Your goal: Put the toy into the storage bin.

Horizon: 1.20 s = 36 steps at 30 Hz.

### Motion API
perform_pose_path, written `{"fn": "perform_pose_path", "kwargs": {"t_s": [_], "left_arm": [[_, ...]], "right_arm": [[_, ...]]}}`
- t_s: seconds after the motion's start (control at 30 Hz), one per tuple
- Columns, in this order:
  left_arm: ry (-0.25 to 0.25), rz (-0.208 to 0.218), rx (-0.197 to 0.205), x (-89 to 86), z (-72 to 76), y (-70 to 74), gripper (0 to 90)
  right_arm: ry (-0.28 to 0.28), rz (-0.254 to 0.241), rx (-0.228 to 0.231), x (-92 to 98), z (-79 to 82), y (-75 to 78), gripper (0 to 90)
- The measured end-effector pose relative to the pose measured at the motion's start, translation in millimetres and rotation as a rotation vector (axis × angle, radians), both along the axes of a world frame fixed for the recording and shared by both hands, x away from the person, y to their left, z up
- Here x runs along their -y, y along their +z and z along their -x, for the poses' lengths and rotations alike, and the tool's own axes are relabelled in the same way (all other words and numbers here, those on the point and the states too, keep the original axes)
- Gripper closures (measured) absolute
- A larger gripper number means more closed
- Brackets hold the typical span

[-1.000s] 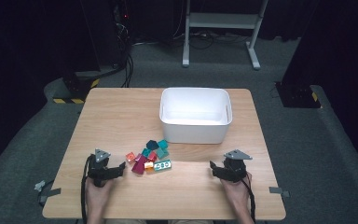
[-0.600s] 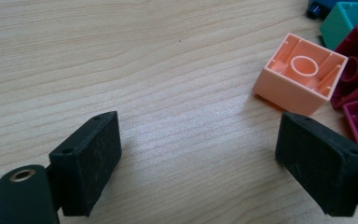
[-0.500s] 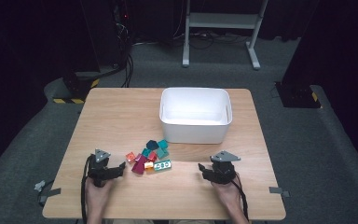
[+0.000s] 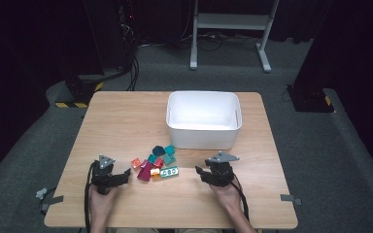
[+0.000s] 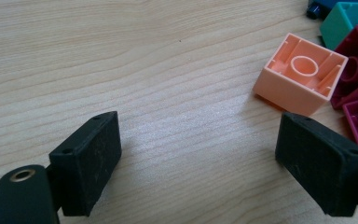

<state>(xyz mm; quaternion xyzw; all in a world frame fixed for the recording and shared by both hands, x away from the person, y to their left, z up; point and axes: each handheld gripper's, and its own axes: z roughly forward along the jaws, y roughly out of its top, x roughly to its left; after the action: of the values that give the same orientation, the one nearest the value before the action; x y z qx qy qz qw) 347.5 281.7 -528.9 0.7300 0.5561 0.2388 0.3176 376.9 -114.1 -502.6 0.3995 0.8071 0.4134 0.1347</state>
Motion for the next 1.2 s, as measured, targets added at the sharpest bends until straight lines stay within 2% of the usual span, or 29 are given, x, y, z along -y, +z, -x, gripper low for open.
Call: {"fn": "perform_pose_path", "kwargs": {"t_s": [0.17,0.33,0.53,0.67,1.0,1.2], "left_arm": [[0.000,0.000,0.000,-0.1,0.0,0.0,14.5],[0.001,0.001,0.001,0.0,0.0,0.0,14.5],[0.000,0.001,0.001,0.0,0.0,0.0,14.5],[0.000,0.002,0.001,0.1,0.0,-0.1,14.5],[0.000,0.001,0.001,0.0,0.0,-0.1,14.5],[0.000,0.001,0.000,0.0,0.0,0.0,14.5]], "right_arm": [[0.021,-0.004,0.000,-8.6,0.1,0.3,54.4],[0.044,0.019,-0.006,-19.1,-2.6,1.1,54.5],[0.086,0.004,-0.015,-32.1,-6.6,3.5,55.0],[0.109,-0.003,-0.045,-40.1,-9.6,2.6,58.7],[0.141,-0.003,-0.058,-55.4,-14.0,1.2,62.7],[0.154,0.008,-0.093,-63.6,-18.6,-4.9,66.4]]}}
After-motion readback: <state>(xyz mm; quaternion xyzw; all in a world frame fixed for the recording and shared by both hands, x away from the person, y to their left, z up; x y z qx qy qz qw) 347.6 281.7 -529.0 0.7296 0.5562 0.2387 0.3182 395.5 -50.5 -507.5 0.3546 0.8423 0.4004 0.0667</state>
